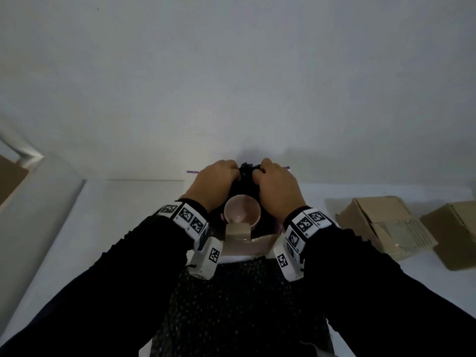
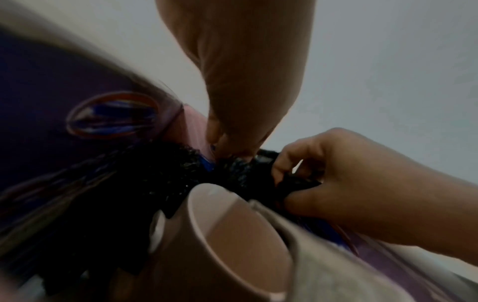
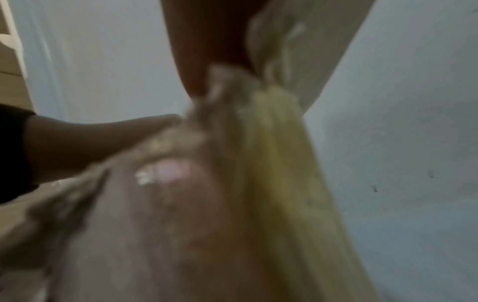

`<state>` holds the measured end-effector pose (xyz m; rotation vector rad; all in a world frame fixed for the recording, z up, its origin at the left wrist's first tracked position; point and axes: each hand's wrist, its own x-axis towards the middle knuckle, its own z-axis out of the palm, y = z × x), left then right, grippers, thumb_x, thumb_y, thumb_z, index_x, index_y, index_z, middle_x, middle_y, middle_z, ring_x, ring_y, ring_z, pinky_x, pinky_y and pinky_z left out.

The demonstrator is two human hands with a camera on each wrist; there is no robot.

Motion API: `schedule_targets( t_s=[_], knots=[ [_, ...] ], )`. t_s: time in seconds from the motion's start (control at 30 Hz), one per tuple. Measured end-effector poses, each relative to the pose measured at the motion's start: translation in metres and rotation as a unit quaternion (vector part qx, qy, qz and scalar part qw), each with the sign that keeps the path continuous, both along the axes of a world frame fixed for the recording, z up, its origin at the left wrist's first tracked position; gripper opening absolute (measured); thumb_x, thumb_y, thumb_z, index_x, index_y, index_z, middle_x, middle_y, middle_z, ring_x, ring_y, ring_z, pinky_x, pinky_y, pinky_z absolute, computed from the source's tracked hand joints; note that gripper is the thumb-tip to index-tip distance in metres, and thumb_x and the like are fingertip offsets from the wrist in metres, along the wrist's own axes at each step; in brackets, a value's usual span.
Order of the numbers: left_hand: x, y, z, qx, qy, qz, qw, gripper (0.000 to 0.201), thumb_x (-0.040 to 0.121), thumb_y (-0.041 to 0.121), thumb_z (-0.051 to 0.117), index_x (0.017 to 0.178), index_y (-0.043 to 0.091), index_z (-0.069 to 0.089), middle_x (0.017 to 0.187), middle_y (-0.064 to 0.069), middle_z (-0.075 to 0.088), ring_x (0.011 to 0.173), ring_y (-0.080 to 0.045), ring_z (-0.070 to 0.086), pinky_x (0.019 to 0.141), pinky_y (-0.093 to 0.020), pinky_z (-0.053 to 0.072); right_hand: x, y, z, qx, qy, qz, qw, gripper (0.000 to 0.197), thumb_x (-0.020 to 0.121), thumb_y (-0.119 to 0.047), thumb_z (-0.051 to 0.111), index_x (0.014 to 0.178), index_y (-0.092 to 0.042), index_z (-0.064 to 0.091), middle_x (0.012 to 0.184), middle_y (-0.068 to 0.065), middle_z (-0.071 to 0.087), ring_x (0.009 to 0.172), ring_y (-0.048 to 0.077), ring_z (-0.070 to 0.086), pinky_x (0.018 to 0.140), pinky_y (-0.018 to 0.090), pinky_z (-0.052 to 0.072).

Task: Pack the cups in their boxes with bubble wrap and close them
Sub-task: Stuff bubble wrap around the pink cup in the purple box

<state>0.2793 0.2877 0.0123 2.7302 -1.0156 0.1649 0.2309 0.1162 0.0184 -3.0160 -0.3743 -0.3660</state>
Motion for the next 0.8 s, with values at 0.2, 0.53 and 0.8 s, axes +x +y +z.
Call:
schedule_targets(
  t_s=[0.2,0.53,0.8],
  knots=[
    [-0.008,-0.001,-0.007,0.06,0.038,-0.003,0.997,0.037,0.084,0.006,0.051,0.118,0.016,0.059,0.109,-0.006,0.067,0.099,-0.028,0.062,0.083,-0.041,0.05,-0.001,0.009,-0.007,-0.09,0.05,0.02,0.994,0.029,0.091,-0.018,0.044,0.117,-0.01,0.055,0.096,0.01,0.07,0.086,0.031,0.065,0.093,0.039,0.039],
    [-0.016,0.004,-0.017,0.155,0.042,0.037,0.986,0.043,0.088,0.018,0.048,0.129,0.026,0.057,0.133,-0.004,0.044,0.125,-0.026,0.036,0.106,-0.043,0.03,-0.011,0.004,-0.017,-0.123,0.029,0.005,0.992,0.018,0.084,-0.017,0.051,0.096,-0.016,0.064,0.102,0.007,0.066,0.106,0.032,0.054,0.095,0.047,0.023],
    [-0.026,0.005,-0.012,0.119,0.082,0.057,0.988,0.039,0.084,0.014,0.05,0.122,0.025,0.05,0.126,0.002,0.057,0.121,-0.024,0.044,0.107,-0.042,0.026,-0.015,0.003,-0.014,-0.127,0.097,-0.018,0.987,0.023,0.093,-0.02,0.04,0.099,-0.018,0.063,0.089,0.0,0.071,0.126,0.029,0.041,0.108,0.053,-0.002]
  ],
)
